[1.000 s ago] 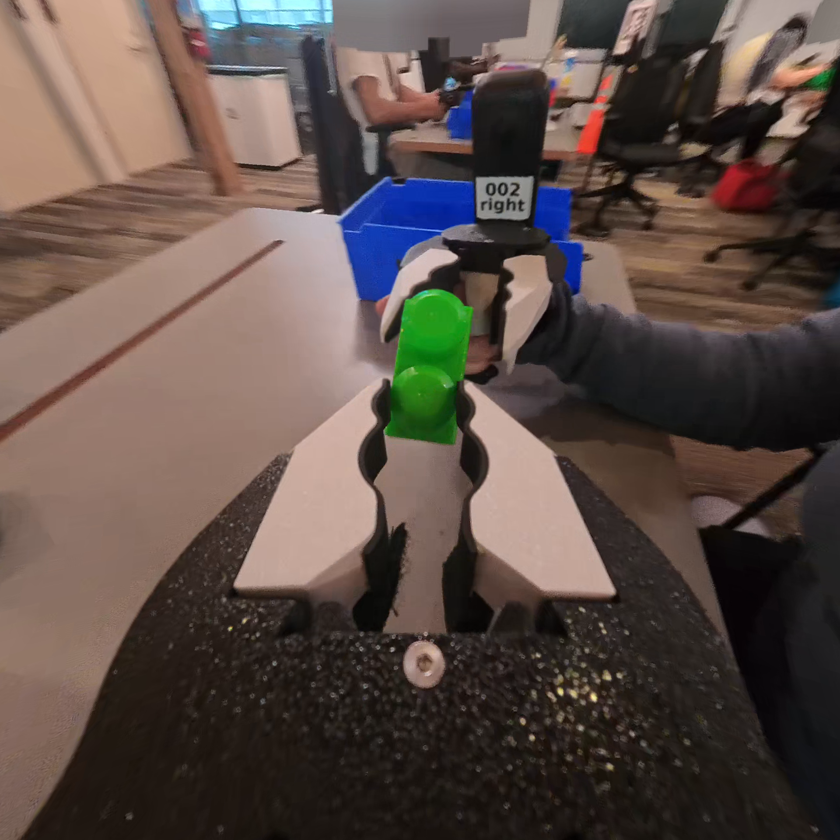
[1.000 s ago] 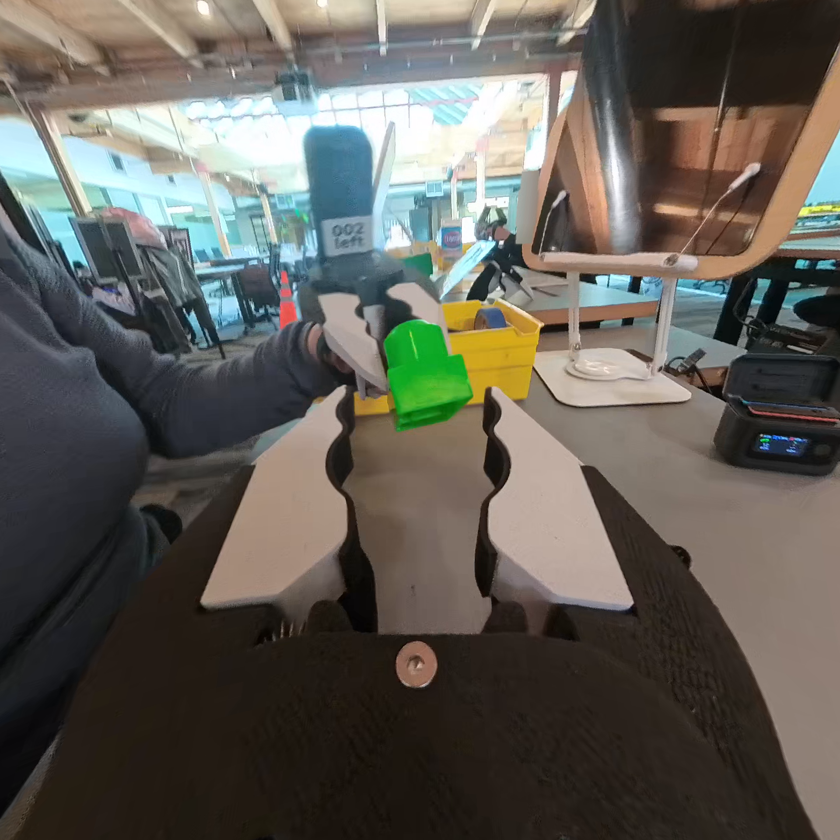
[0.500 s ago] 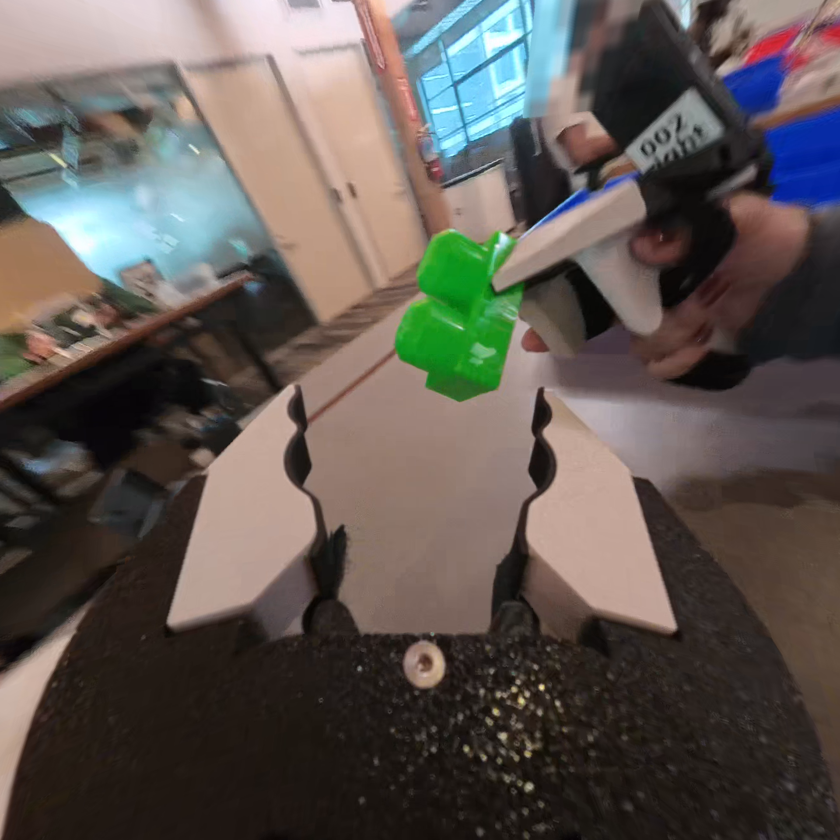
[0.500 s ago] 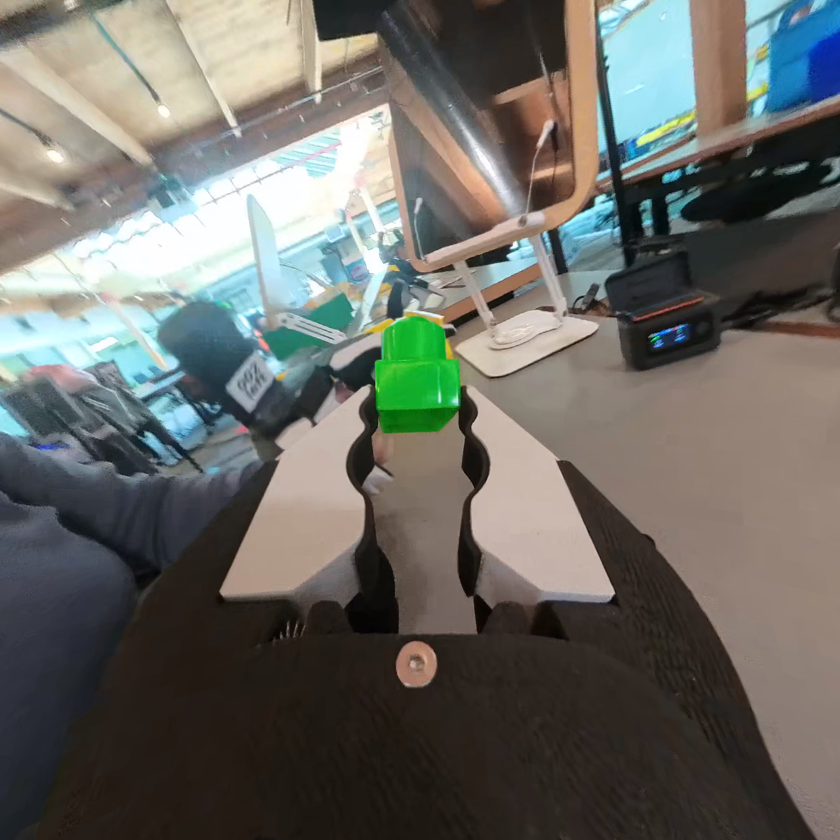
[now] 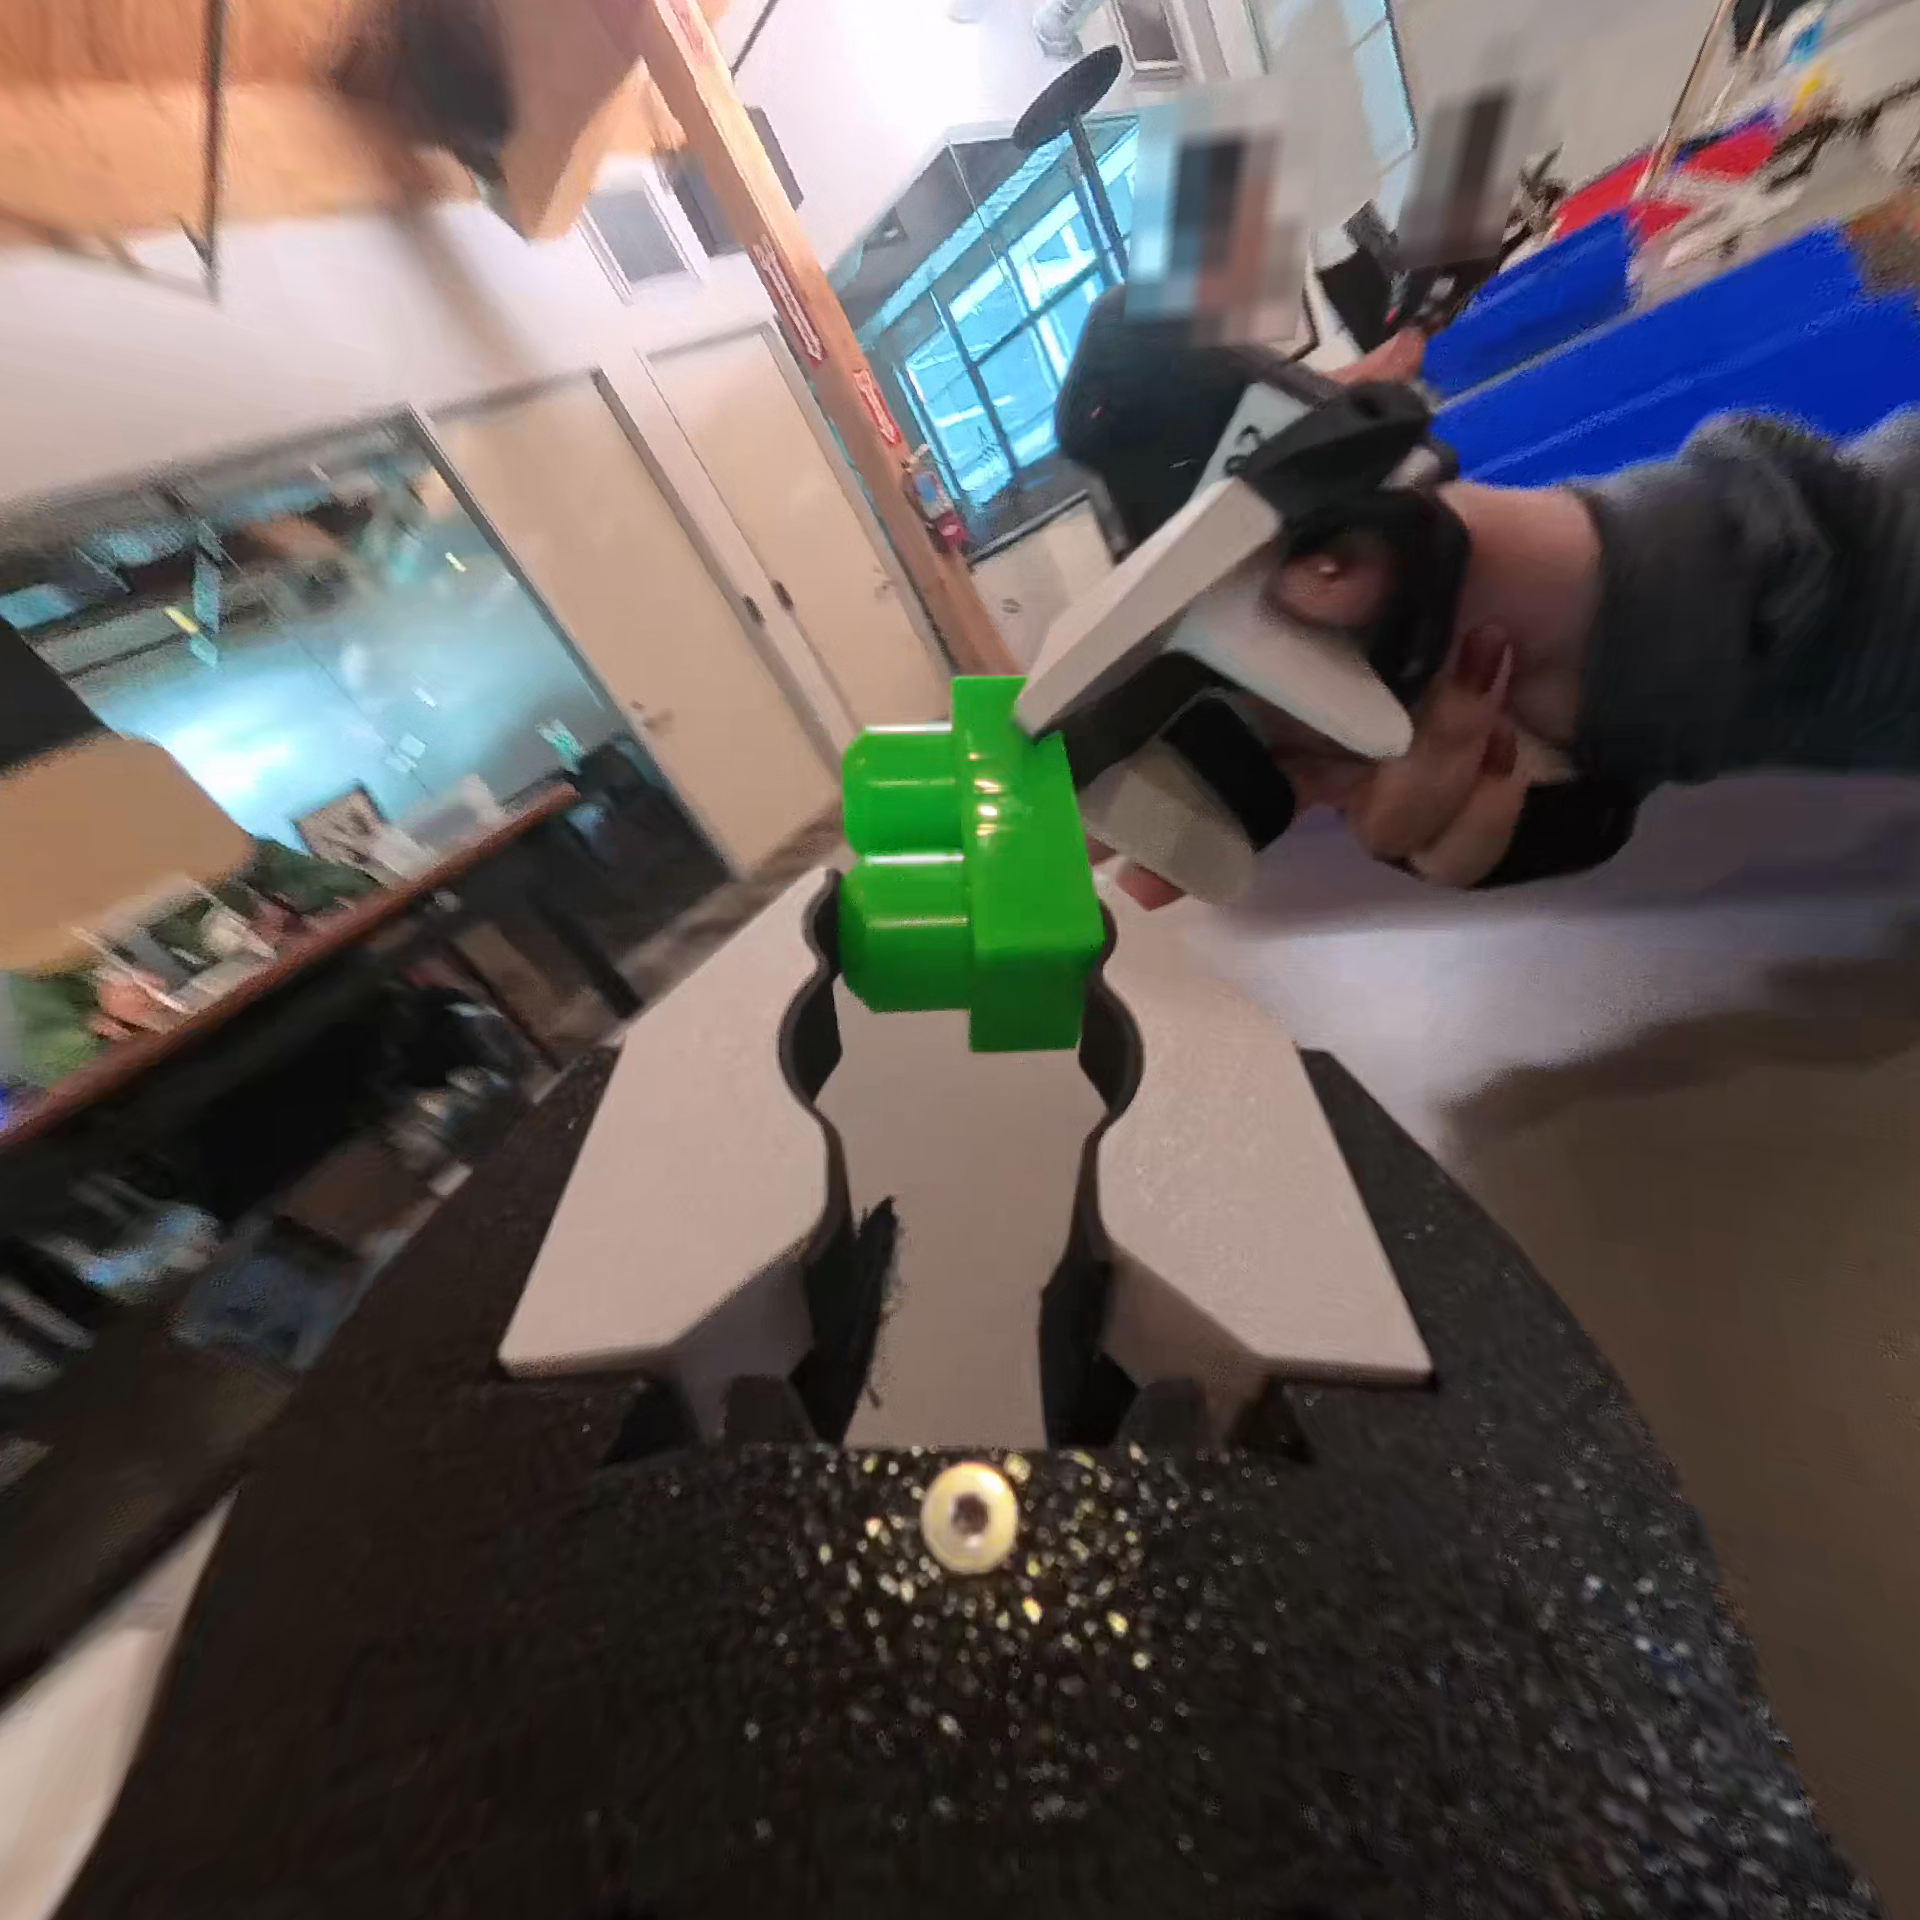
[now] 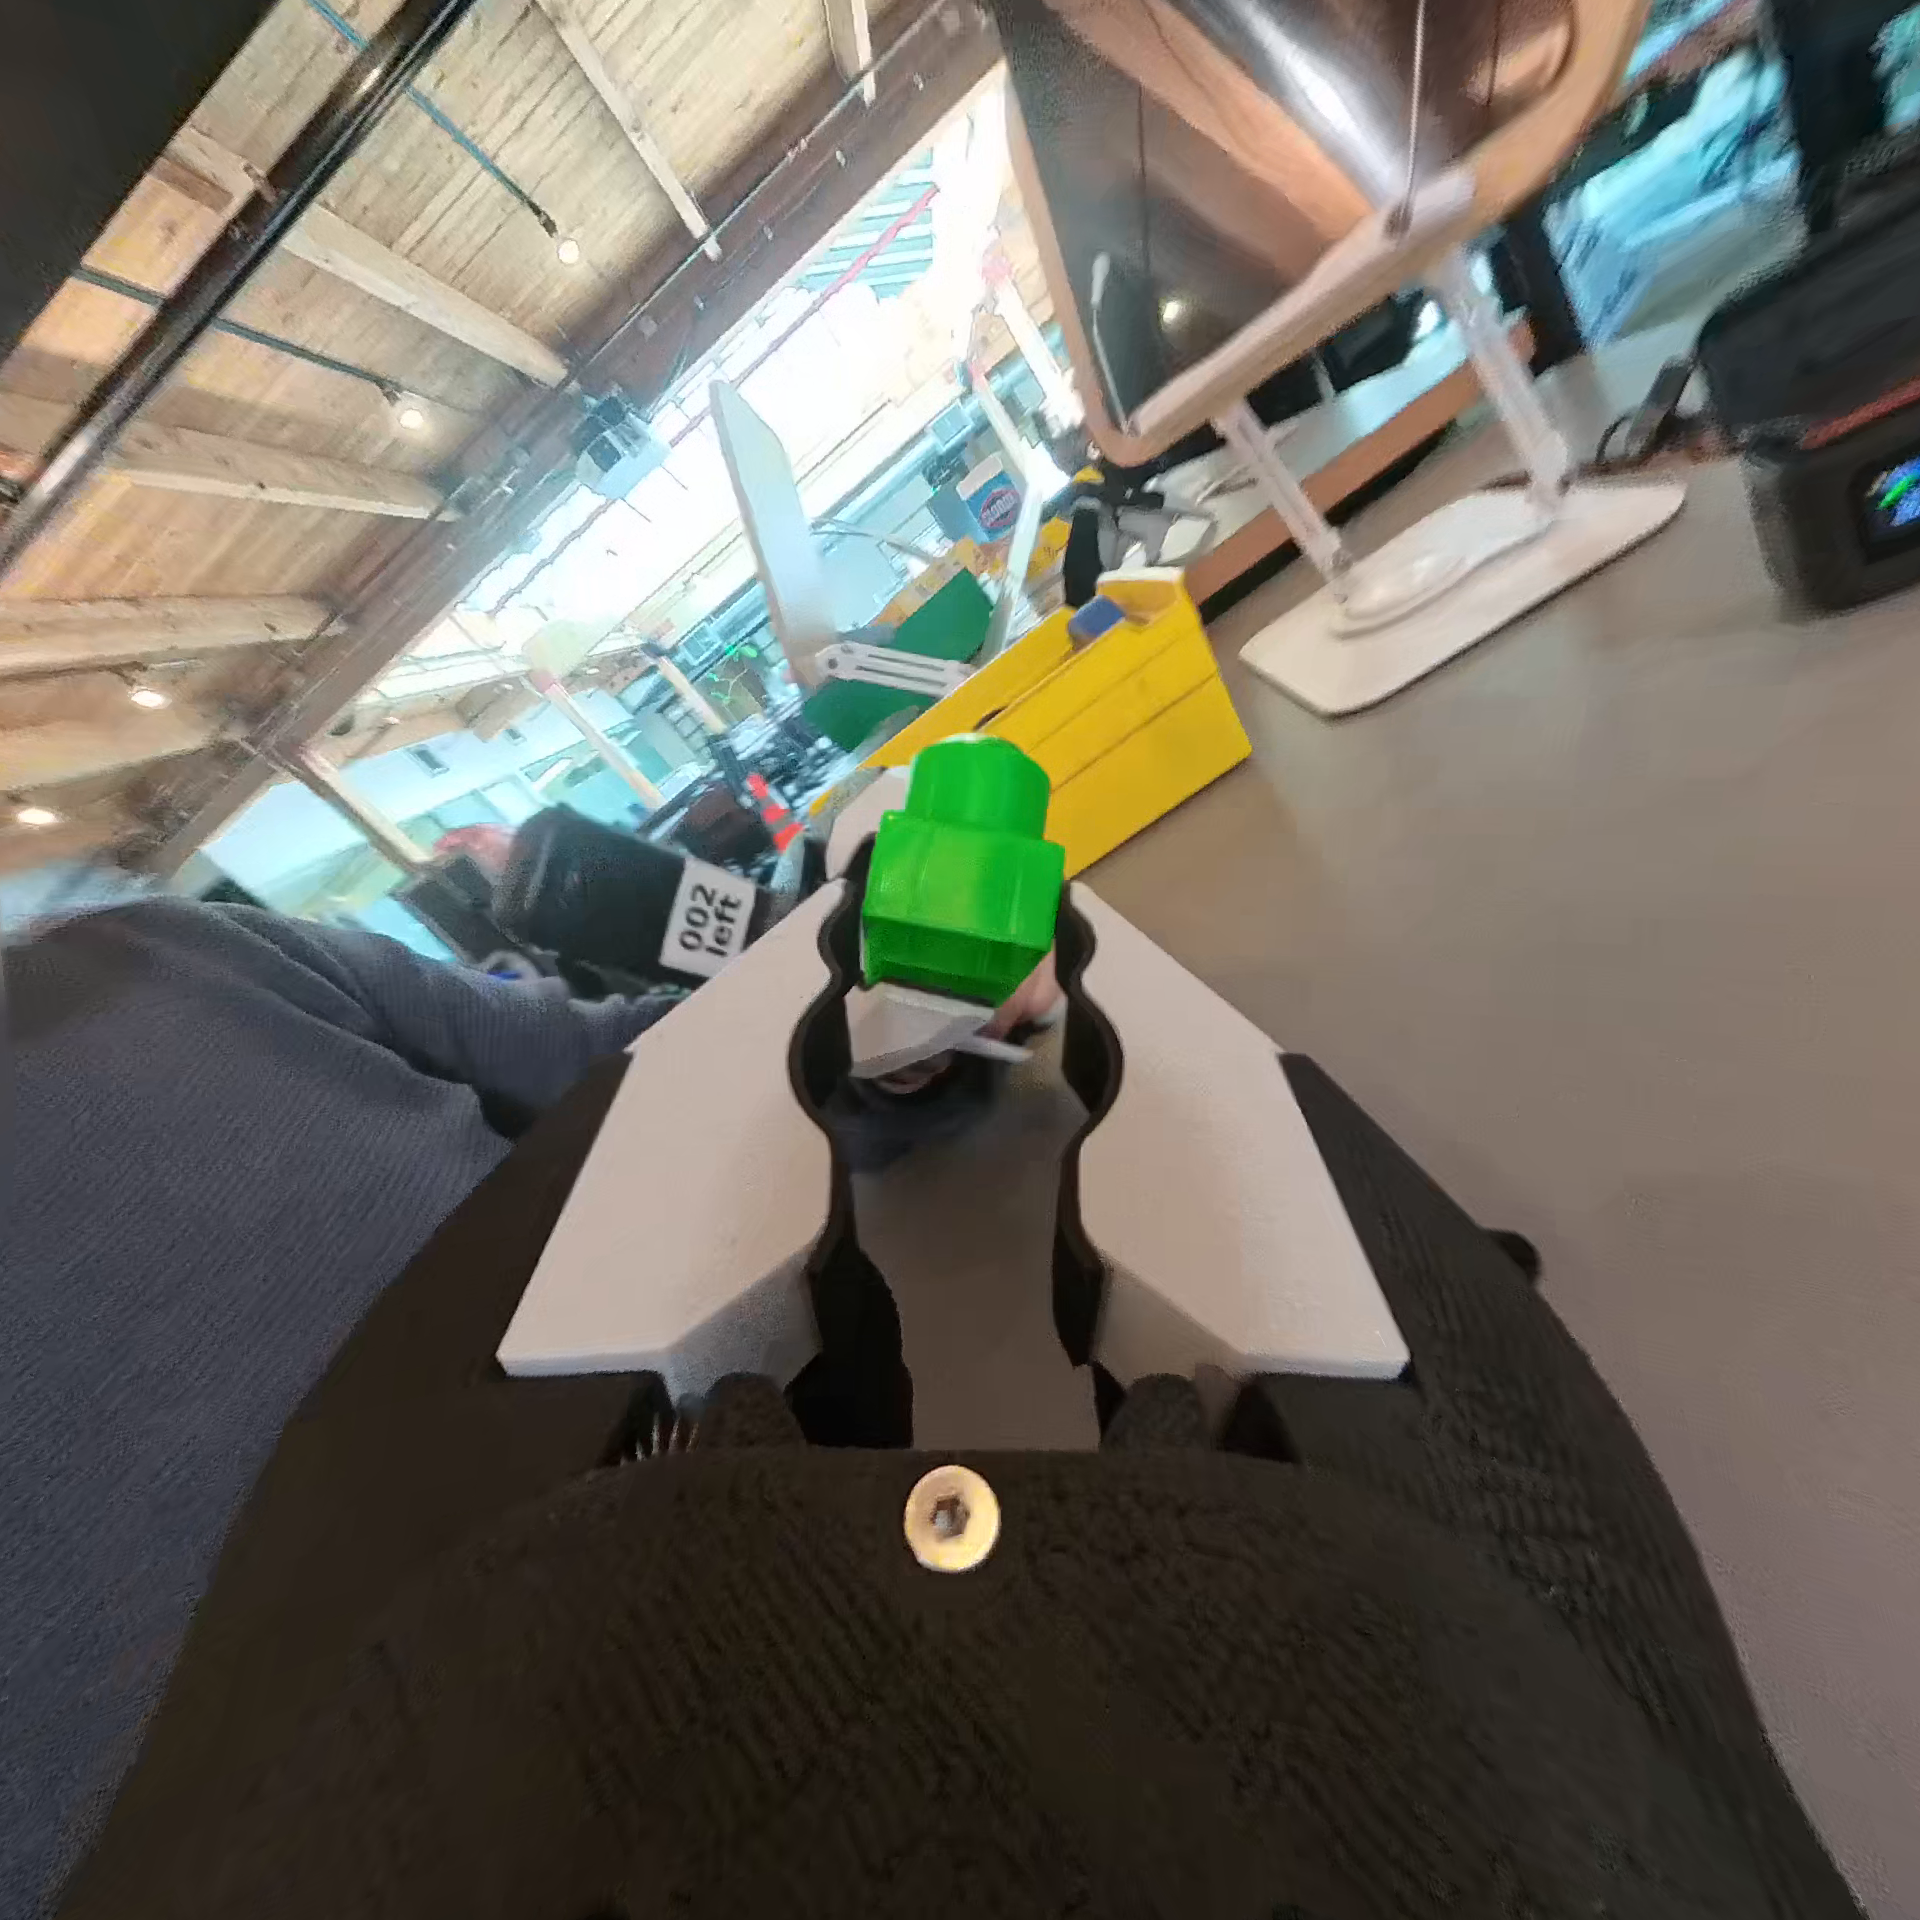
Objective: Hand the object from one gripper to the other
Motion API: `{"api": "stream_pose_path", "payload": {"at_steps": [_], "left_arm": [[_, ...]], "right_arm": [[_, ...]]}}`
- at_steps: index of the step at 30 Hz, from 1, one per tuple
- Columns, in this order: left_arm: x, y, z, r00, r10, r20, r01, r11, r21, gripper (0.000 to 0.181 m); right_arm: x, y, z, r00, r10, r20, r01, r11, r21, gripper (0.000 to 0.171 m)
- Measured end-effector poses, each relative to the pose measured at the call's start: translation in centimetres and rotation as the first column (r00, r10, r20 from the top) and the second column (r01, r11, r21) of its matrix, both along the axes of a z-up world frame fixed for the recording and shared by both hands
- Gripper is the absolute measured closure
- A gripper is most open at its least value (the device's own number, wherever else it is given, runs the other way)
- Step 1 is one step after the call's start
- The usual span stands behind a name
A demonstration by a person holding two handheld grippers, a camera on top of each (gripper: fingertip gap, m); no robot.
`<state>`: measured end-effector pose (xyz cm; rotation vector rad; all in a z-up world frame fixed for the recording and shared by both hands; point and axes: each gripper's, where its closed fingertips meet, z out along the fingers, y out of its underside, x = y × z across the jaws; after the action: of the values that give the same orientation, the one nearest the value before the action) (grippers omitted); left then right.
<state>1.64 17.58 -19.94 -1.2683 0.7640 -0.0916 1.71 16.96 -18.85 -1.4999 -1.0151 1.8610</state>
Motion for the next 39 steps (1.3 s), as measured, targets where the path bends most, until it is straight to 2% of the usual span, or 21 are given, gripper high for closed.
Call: {"api": "stream_pose_path", "payload": {"at_steps": [2,4,7,8,9,12,15,17,20,21,23,25,26,27,28,30,31,32,33,35,39], "left_arm": [[-0.4,0.3,-0.2,0.99,-0.049,0.132,0.068,0.987,-0.143,0.139],[-0.5,0.3,-0.4,0.948,-0.109,0.298,0.195,0.941,-0.275,0.14],[0.2,-0.4,-1.0,0.807,-0.212,0.551,0.478,0.782,-0.399,0.139],[0.6,-0.9,-1.3,0.757,-0.24,0.608,0.569,0.7,-0.432,0.139],[1.0,-1.5,-1.5,0.717,-0.264,0.646,0.638,0.622,-0.454,0.139],[1.9,-3.5,-2.2,0.63,-0.316,0.71,0.766,0.401,-0.502,0.139],[2.4,-5.1,-2.2,0.534,-0.311,0.786,0.846,0.213,-0.49,0.139],[2.6,-5.9,-2.2,0.477,-0.303,0.825,0.878,0.126,-0.461,0.14],[2.7,-6.1,-2.0,0.416,-0.255,0.873,0.907,0.053,-0.417,0.14],[2.7,-5.8,-2.0,0.415,-0.236,0.879,0.909,0.059,-0.413,0.14],[2.5,-4.7,-2.0,0.446,-0.227,0.865,0.894,0.153,-0.421,0.138],[2.1,-3.5,-1.8,0.511,-0.248,0.823,0.848,0.302,-0.436,0.098],[1.9,-3.0,-1.8,0.565,-0.267,0.781,0.806,0.383,-0.452,0.083],[1.7,-2.5,-2.0,0.641,-0.293,0.709,0.74,0.481,-0.471,0.078],[1.4,-2.0,-2.3,0.737,-0.316,0.598,0.644,0.595,-0.481,0.077],[0.4,-0.8,-3.1,0.924,-0.288,0.251,0.371,0.832,-0.412,0.076],[-0.1,-0.5,-3.3,0.971,-0.235,0.051,0.239,0.919,-0.312,0.076],[-0.5,-0.3,-3.3,0.979,-0.158,-0.131,0.131,0.972,-0.192,0.079],[-0.6,-0.2,-3.3,0.957,-0.077,-0.28,0.059,0.996,-0.073,0.085],[0.2,-0.9,-3.4,0.896,0.003,-0.445,0.047,0.994,0.101,0.098],[1.1,-1.3,-3.4,0.863,0.052,-0.502,0.059,0.978,0.202,0.122]], "right_arm": [[0.0,0.1,0.3,0.997,-0.074,-0.002,0.073,0.982,0.175,0.114],[0.1,0.8,-0.2,0.98,-0.197,0.028,0.165,0.883,0.438,0.091],[0.3,1.1,-1.0,0.944,-0.328,-0.012,0.2,0.546,0.814,0.084],[0.2,0.8,-1.4,0.941,-0.339,-0.013,0.172,0.442,0.88,0.084],[0.1,0.3,-2.1,0.945,-0.328,0.01,0.124,0.386,0.914,0.084],[-0.1,-2.0,-3.7,0.969,-0.226,0.103,-0.008,0.386,0.922,0.088],[0.1,-3.8,-3.7,0.985,-0.126,0.116,-0.048,0.446,0.894,0.11],[0.3,-4.5,-3.3,0.991,-0.074,0.11,-0.059,0.489,0.87,0.128],[0.4,-4.8,-3.0,0.994,-0.037,0.105,-0.067,0.551,0.832,0.132],[0.3,-4.5,-3.0,0.993,-0.038,0.109,-0.067,0.584,0.809,0.132],[0.2,-3.8,-3.2,0.991,-0.049,0.124,-0.061,0.658,0.751,0.133],[0.0,-3.0,-3.0,0.991,-0.06,0.121,-0.035,0.751,0.659,0.133],[-0.1,-2.3,-3.1,0.989,-0.075,0.129,-0.02,0.791,0.611,0.133],[-0.1,-1.5,-3.3,0.984,-0.1,0.148,-0.001,0.828,0.561,0.133],[-0.1,-0.7,-3.6,0.978,-0.123,0.17,0.022,0.866,0.5,0.133],[0.1,-0.1,-3.8,0.977,-0.093,0.193,0.021,0.938,0.347,0.133],[0.2,-0.2,-3.7,0.98,-0.061,0.19,0.008,0.964,0.267,0.133],[0.3,-0.3,-3.5,0.983,-0.026,0.182,-0.009,0.982,0.19,0.133],[0.4,-0.4,-3.4,0.985,0.006,0.173,-0.026,0.993,0.117,0.133],[0.6,-0.7,-3.4,0.983,0.062,0.174,-0.063,0.998,-0.003,0.133],[0.4,-1.5,-4.1,0.971,0.139,0.193,-0.12,0.987,-0.106,0.133]]}}
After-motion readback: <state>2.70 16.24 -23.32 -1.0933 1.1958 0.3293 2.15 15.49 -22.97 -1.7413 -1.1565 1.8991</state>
